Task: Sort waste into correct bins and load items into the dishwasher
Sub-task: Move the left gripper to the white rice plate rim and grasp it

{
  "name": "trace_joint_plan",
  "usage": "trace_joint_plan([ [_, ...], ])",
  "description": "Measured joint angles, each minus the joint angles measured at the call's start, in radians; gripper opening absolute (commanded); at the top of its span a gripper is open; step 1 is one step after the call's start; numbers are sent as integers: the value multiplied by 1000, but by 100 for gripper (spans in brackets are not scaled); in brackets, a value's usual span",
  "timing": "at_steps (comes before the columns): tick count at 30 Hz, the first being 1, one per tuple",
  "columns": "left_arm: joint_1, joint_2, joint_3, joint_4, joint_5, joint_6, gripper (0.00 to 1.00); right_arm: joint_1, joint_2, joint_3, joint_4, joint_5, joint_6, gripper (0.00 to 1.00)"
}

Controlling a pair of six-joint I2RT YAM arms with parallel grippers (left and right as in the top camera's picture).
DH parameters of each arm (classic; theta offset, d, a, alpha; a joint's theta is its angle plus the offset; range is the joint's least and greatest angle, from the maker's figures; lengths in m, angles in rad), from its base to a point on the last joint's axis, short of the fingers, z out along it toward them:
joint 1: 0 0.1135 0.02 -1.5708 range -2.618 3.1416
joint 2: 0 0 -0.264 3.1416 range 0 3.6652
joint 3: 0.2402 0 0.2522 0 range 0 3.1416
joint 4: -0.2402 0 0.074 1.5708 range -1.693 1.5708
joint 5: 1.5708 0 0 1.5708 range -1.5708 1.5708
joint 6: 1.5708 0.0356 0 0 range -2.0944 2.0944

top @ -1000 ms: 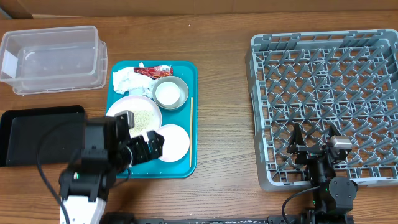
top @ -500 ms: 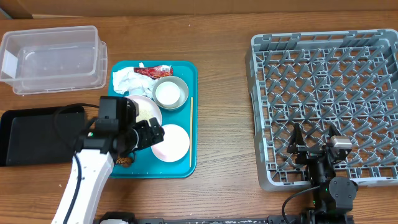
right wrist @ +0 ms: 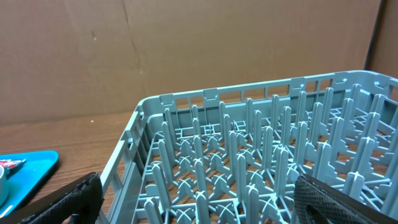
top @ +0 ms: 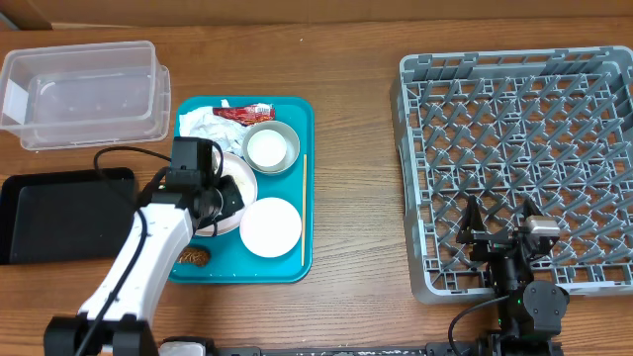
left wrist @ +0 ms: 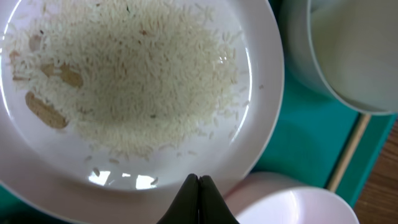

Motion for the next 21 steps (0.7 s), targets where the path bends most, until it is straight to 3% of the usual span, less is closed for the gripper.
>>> trace_joint_plan([
  [10, 0, 144, 0, 31, 33, -7, 4, 0, 0, 0, 0, 0, 0, 100],
  [21, 0, 147, 0, 40, 97, -7, 4, 0, 0, 0, 0, 0, 0, 100],
])
